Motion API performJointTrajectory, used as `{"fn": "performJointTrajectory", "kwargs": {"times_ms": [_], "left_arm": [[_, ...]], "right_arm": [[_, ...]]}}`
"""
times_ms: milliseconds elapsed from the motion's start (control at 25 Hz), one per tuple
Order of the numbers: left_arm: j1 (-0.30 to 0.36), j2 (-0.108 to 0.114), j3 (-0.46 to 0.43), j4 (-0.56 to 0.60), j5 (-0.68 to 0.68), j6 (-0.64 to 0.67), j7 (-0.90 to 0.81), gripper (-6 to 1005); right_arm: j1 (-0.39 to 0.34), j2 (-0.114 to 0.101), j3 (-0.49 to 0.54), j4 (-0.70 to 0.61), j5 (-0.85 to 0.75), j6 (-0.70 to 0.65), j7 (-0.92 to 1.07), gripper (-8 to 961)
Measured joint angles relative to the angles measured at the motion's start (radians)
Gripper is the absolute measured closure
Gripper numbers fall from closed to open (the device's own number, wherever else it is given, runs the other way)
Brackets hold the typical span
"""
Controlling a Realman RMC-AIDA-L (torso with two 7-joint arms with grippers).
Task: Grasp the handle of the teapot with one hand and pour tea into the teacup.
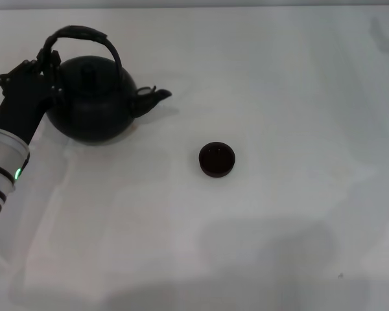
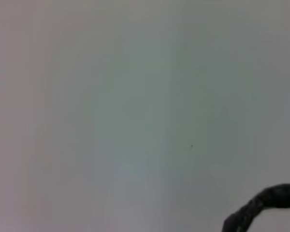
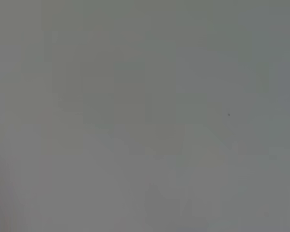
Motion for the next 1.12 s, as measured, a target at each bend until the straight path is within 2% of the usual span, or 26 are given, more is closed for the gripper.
{"fn": "performJointTrajectory", "kwargs": {"times_ms": [280, 680, 880, 1080, 1120], "left_arm": [[0.008, 0.000, 0.000, 0.002, -0.001, 0.000, -0.001, 843], [0.027, -0.001, 0.017, 0.008, 0.000, 0.012, -0.004, 479], [0.079, -0.002, 0.013, 0.011, -0.006, 0.106, -0.014, 273], [0.125, 0.001, 0.002, 0.008, -0.067, 0.180, -0.016, 182], [0.134, 0.003, 0.002, -0.001, -0.124, 0.186, -0.031, 164]], "right_arm": [[0.000, 0.000, 0.000, -0.001, 0.000, 0.000, 0.000, 113], [0.000, 0.000, 0.000, -0.004, 0.001, 0.001, 0.000, 112], [0.000, 0.000, 0.000, -0.003, 0.002, 0.001, 0.000, 112], [-0.002, 0.000, -0.001, -0.002, 0.000, 0.001, -0.008, 112], [-0.004, 0.000, -0.003, -0.001, -0.001, 0.002, -0.009, 112]]}}
